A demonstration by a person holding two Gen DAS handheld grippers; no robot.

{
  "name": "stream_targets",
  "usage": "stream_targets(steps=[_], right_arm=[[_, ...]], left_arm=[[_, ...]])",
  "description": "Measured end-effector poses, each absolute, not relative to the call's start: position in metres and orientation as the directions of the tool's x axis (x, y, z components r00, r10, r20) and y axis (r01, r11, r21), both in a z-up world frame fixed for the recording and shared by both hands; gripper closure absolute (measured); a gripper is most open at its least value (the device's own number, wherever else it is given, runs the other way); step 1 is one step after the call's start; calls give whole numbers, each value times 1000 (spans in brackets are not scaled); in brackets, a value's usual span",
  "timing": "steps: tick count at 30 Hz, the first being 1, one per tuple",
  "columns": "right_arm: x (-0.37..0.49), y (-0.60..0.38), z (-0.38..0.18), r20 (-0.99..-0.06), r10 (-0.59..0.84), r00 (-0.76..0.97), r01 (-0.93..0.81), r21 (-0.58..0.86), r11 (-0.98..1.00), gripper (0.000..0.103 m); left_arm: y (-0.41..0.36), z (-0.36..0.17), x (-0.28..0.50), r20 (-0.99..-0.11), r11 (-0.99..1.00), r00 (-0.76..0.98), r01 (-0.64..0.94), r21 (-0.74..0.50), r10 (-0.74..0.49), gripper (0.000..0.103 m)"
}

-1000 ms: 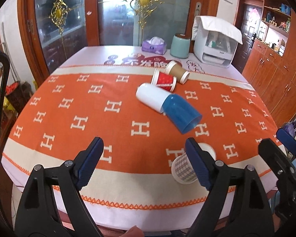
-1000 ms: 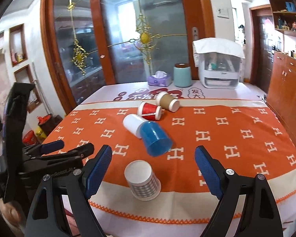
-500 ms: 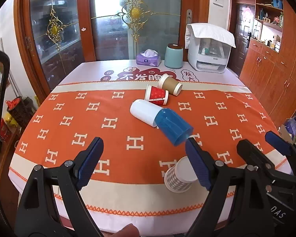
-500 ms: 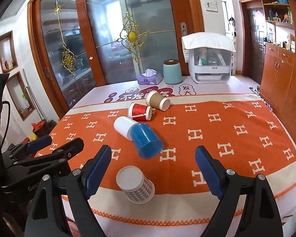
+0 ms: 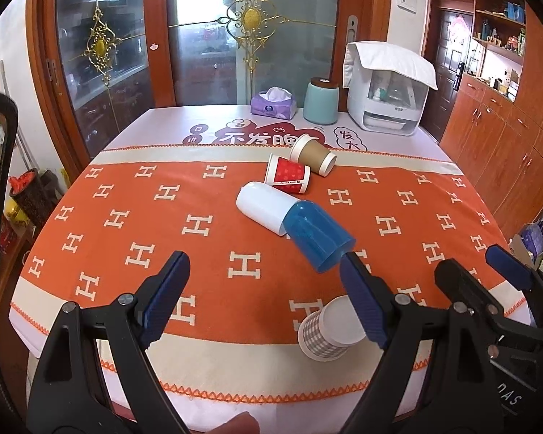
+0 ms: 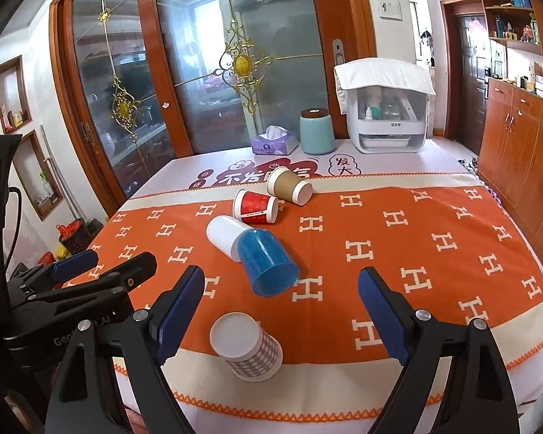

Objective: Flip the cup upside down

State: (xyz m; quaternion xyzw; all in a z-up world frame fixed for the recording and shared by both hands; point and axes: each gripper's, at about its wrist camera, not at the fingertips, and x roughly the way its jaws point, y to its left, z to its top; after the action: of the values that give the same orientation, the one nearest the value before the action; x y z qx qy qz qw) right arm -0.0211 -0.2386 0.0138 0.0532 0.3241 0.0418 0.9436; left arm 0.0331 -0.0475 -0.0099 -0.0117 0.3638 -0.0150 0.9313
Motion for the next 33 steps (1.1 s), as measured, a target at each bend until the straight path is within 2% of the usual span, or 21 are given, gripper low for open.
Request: stream_targets(steps=[33], right_arm=[[-13, -238, -3, -622, 122, 773, -42, 142, 989, 15]], left_arm=[[-44, -23, 38, -689, 999, 724, 6, -34, -28, 20]])
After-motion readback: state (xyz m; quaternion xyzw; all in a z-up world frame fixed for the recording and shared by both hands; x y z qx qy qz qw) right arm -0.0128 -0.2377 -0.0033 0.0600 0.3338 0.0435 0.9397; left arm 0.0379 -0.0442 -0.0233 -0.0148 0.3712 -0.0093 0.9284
